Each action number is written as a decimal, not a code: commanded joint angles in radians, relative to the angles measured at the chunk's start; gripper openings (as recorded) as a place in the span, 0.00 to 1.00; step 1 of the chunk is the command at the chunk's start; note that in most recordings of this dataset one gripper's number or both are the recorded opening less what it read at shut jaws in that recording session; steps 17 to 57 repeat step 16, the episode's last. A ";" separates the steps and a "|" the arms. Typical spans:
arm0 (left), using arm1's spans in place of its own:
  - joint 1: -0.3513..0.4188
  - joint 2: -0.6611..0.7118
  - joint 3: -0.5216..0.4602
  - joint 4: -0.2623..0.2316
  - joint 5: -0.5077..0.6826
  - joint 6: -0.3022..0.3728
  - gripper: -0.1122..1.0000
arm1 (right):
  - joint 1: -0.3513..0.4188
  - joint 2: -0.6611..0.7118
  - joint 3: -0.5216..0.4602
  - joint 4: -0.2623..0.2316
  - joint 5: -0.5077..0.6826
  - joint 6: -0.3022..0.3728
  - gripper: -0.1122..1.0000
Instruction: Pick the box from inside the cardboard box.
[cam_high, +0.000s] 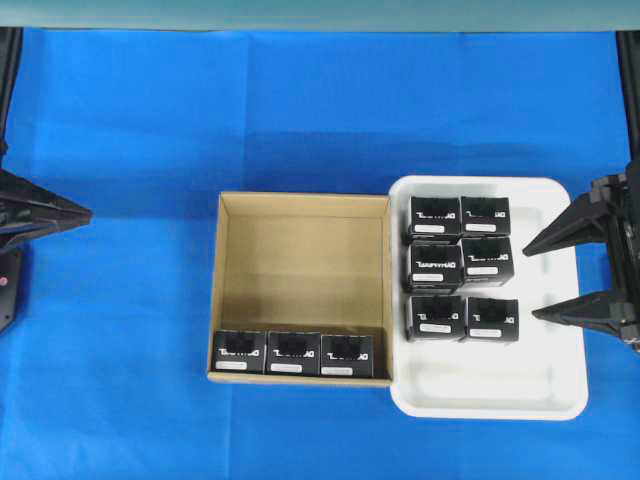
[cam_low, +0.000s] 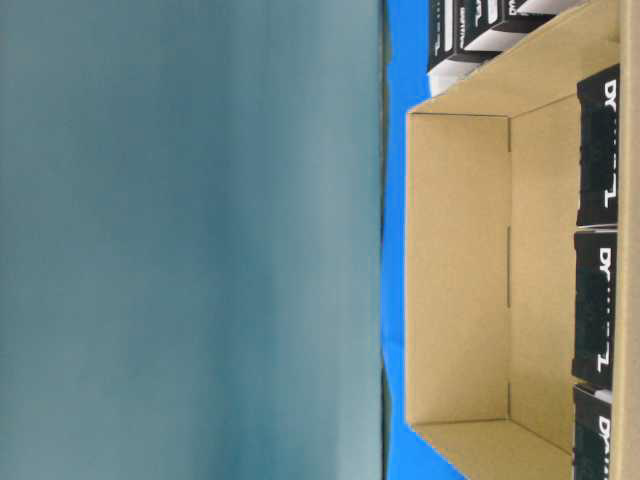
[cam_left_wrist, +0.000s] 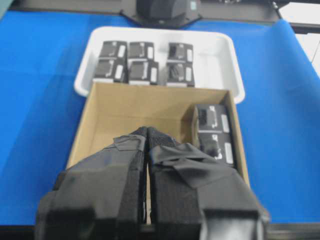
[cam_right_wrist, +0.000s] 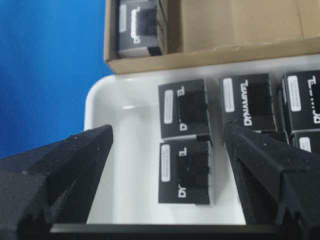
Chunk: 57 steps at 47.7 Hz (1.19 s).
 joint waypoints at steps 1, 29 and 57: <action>0.002 0.012 -0.028 0.002 -0.009 0.002 0.06 | -0.005 0.003 -0.005 0.002 -0.011 0.000 0.95; 0.002 0.012 -0.028 0.002 -0.009 0.000 0.06 | -0.005 0.003 0.000 0.002 -0.011 0.000 0.95; 0.002 0.012 -0.028 0.002 -0.009 0.000 0.06 | -0.005 0.003 0.000 0.002 -0.011 0.000 0.95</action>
